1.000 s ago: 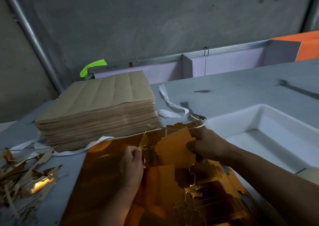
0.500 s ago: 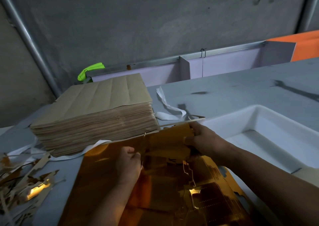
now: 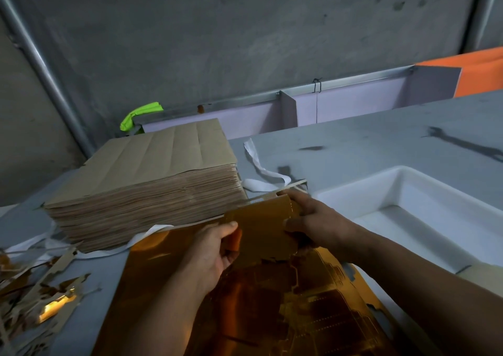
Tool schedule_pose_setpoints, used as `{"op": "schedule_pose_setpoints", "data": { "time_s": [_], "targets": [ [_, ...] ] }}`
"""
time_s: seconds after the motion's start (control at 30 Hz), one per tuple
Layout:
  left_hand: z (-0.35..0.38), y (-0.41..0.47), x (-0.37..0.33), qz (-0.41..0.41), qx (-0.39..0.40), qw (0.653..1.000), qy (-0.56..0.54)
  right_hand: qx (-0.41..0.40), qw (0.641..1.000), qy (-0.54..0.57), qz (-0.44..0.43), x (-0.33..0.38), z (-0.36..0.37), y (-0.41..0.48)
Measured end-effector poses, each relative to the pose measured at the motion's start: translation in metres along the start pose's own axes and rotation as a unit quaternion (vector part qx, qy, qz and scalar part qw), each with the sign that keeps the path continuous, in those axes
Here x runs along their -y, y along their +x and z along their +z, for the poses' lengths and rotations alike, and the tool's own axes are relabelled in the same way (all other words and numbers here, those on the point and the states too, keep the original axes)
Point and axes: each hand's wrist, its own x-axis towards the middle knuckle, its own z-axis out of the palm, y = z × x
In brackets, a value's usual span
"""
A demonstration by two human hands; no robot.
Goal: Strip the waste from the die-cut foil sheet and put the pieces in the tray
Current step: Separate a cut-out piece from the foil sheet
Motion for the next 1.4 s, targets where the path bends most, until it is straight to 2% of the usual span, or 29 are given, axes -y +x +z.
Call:
{"op": "schedule_pose_setpoints", "data": {
  "time_s": [0.23, 0.4, 0.67, 0.83, 1.0, 1.3, 1.4],
  "targets": [
    [-0.010, 0.000, 0.008, -0.001, -0.024, 1.000, -0.013, 0.014, 0.999, 0.028, -0.021, -0.002, 0.001, -0.001],
    [-0.022, -0.004, 0.008, -0.023, -0.072, 0.996, -0.052, 0.009, 0.999, 0.025, -0.019, -0.001, 0.002, 0.000],
    [-0.012, -0.012, 0.008, -0.075, -0.064, 0.990, -0.103, 0.005, 1.000, 0.022, -0.021, -0.002, 0.004, 0.001],
    [0.000, -0.017, 0.013, -0.093, -0.013, 0.990, -0.109, -0.012, 0.999, 0.022, -0.022, -0.003, 0.002, 0.004],
    [-0.003, -0.019, 0.009, -0.095, 0.092, 0.990, -0.056, -0.048, 0.999, -0.012, -0.020, -0.002, -0.001, 0.005],
    [-0.005, -0.004, -0.001, -0.076, 0.164, 0.983, -0.045, -0.036, 0.999, -0.011, 0.000, 0.000, -0.001, 0.002],
    [0.002, -0.002, -0.001, -0.091, 0.188, 0.974, -0.091, -0.030, 1.000, -0.011, 0.004, 0.000, -0.002, 0.001]
  ]
}}
